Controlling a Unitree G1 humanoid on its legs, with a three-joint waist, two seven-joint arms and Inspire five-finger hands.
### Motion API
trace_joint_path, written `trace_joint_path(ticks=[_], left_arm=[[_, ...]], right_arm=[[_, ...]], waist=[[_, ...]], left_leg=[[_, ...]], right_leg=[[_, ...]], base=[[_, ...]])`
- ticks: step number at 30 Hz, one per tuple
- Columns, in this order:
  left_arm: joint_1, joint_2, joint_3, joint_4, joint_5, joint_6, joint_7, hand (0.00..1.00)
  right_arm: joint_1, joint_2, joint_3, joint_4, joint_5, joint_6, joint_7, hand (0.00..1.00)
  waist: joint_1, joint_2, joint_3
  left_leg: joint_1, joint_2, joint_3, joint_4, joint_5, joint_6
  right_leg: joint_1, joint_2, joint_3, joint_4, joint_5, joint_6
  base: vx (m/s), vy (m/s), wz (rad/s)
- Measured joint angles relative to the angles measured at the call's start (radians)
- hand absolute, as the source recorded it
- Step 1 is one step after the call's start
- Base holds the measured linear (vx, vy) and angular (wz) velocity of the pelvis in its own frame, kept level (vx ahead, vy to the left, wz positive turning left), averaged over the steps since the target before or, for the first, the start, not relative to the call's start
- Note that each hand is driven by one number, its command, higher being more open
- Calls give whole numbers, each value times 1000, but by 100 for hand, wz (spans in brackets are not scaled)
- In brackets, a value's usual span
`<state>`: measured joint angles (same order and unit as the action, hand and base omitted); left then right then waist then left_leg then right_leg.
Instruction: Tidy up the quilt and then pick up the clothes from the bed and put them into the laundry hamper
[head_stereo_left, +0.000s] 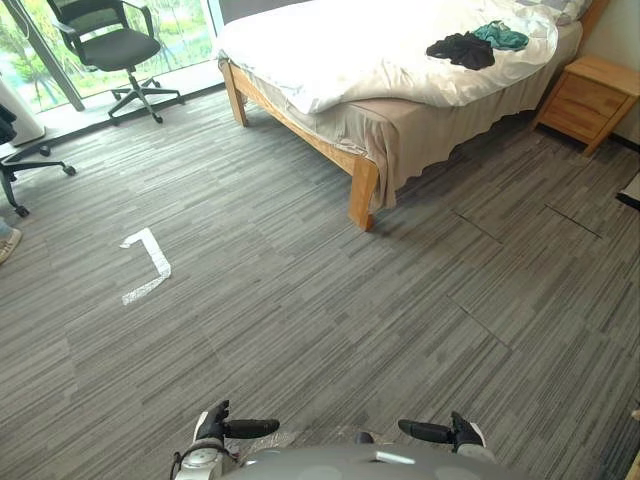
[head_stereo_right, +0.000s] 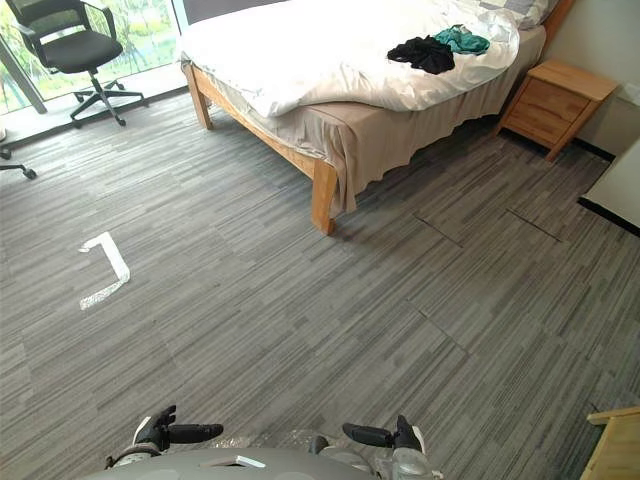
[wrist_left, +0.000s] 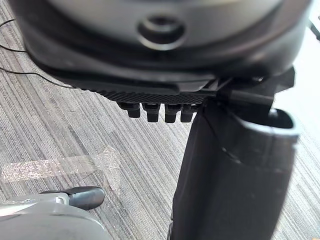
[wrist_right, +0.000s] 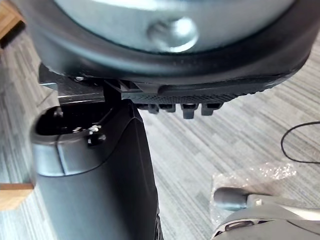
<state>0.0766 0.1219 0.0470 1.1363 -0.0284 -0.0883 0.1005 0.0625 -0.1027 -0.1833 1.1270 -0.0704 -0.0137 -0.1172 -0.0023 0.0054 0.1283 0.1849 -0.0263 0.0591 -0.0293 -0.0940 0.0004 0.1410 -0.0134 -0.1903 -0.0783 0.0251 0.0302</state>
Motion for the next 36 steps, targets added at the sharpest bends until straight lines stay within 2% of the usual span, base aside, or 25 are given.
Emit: trace_joint_path(ticks=[7,8,11,13,14,15,17,18,19,20,21,22,23,25,26,27,28,29,30,31,32,33,34,35,36], left_arm=[[-12,11,-10,0,0,0,-18,100],[-26,17,-27,2,0,0,-18,100],[-50,28,-54,3,0,3,-21,100],[-69,30,-79,7,-1,3,-20,100],[-69,29,-83,11,-2,3,-20,100],[-70,28,-83,13,-5,3,-20,100],[-73,29,-84,19,-13,4,-28,100],[-76,29,-84,22,-14,4,-31,100],[-84,19,-83,25,-17,7,-35,100],[-85,7,-80,26,-18,7,-36,100],[-87,-10,-78,30,-18,4,-38,100],[-90,-17,-76,33,-18,3,-39,100],[-94,-23,-64,38,-18,3,-46,100],[-106,-10,-27,65,-18,1,-59,100],[-90,11,-2,80,-18,2,-68,100],[-87,11,11,80,-18,2,-67,100],[-100,-12,35,78,-18,0,-69,100],[-104,-24,46,70,-18,-4,-74,100],[-103,-57,97,57,-19,-22,-81,100],[-102,-60,105,56,-19,-22,-83,100],[-88,-78,142,29,-21,-23,-83,100],[-79,-80,160,9,-23,-22,-82,100],[-66,-89,181,-22,-44,-24,-81,100],[-66,-105,208,-58,-61,-27,-80,100],[-67,-111,209,-73,-69,-36,-77,100]], right_arm=[[-3,11,-23,-1,0,0,0,100],[-14,12,-23,-1,1,0,0,100],[-62,16,-47,-12,3,-1,-1,100],[-68,18,-77,-35,19,-1,-1,100],[-73,18,-85,-37,21,-1,-1,100],[-77,17,-88,-40,23,-1,-1,100],[-78,20,-116,-53,44,-15,-2,100],[-78,21,-129,-55,44,-16,-1,100],[-80,19,-162,-62,49,-16,0,100],[-82,14,-173,-63,55,-19,0,100],[-88,-5,-182,-63,80,-21,-1,100],[-90,-12,-183,-64,87,-21,-1,100],[-89,-17,-189,-67,88,-20,-3,100],[-74,-3,-210,-75,119,-25,-3,100],[-55,31,-212,-79,160,-37,-2,100],[-54,35,-211,-74,187,-38,1,100],[-57,25,-222,-65,237,-41,10,100],[-57,25,-233,-57,248,-42,15,100],[-55,25,-252,-28,252,-38,21,100],[-54,27,-251,-21,251,-37,21,100],[-47,30,-247,-6,246,-31,21,100],[-39,34,-247,-3,243,-27,18,100],[-33,26,-229,-6,239,-15,17,100],[-21,21,-195,-27,235,-15,11,100],[-15,16,-177,-34,226,-15,6,100]], waist=[[-2,-11,9],[-1,-11,13],[-5,-9,54],[-8,0,76],[-10,5,82],[-15,8,86],[-35,11,95],[-36,14,98],[-35,32,116],[-34,54,123],[-34,90,131],[-35,104,134],[-39,118,138],[-53,94,147],[-60,48,147],[-61,48,147],[-68,81,154],[-72,85,153],[-75,85,151],[-77,84,151],[-80,90,147],[-77,94,145],[-71,93,146],[-52,78,146],[-40,76,143]], left_leg=[[-3,-4,-9,-12,0,-1],[-23,-2,-1,-9,0,-1],[-59,-8,26,9,-3,-2],[-57,-17,46,17,-13,-3],[-57,-16,53,27,-20,-3],[-56,-16,58,33,-25,-4],[-51,-14,86,47,-45,0],[-47,-11,96,45,-48,4],[-31,12,132,46,-61,-4],[-28,42,156,51,-73,-21],[-28,99,196,58,-91,-49],[-28,128,216,61,-99,-63],[-24,180,255,61,-109,-90],[4,213,301,59,-115,-131],[75,219,343,56,-127,-176],[106,243,362,57,-128,-193],[125,297,373,85,-86,-248],[115,313,366,125,-58,-247],[30,366,305,345,58,-158],[14,377,294,396,76,-137],[-59,422,256,605,105,-80],[-92,439,242,698,101,-68],[-147,432,205,830,73,-88],[-227,397,182,928,23,-123],[-271,377,177,960,-3,-137]], right_leg=[[-8,-3,-22,0,0,0],[-42,-4,-19,25,-6,-2],[-164,-27,-4,203,-87,-15],[-249,-57,-5,380,-157,-2],[-267,-63,-13,421,-164,2],[-282,-69,-29,453,-171,3],[-314,-107,-142,506,-220,-10],[-317,-117,-181,515,-239,-24],[-318,-136,-275,517,-262,-56],[-328,-135,-311,494,-263,-58],[-366,-123,-327,455,-253,-42],[-395,-122,-327,445,-244,-28],[-472,-137,-320,446,-223,3],[-545,-181,-316,398,-150,37],[-532,-200,-318,316,-6,26],[-523,-187,-324,332,68,-18],[-526,-148,-329,401,11,-92],[-525,-138,-329,416,-11,-113],[-485,-104,-318,421,-88,-117],[-473,-99,-316,415,-99,-115],[-412,-59,-313,382,-120,-110],[-371,-35,-307,356,-126,-106],[-291,-2,-292,299,-130,-104],[-224,18,-275,232,-131,-103],[-195,24,-268,203,-131,-103]], base=[[10,17,3],[-53,10,-18],[-49,-3,-24],[-35,-23,-25],[-14,-23,-24],[-8,-32,-20],[17,-82,-35],[57,-105,-65],[60,-63,-75],[108,-68,-108],[132,-64,-97],[236,-117,-110],[388,-223,-94],[477,-297,-81],[437,-285,-66],[595,-406,-70],[493,-355,-41],[842,-684,-47],[590,-502,-33],[736,-576,-39],[389,-241,-25],[632,-386,-42],[592,-348,-39],[560,-325,-35],[594,-312,-25]])
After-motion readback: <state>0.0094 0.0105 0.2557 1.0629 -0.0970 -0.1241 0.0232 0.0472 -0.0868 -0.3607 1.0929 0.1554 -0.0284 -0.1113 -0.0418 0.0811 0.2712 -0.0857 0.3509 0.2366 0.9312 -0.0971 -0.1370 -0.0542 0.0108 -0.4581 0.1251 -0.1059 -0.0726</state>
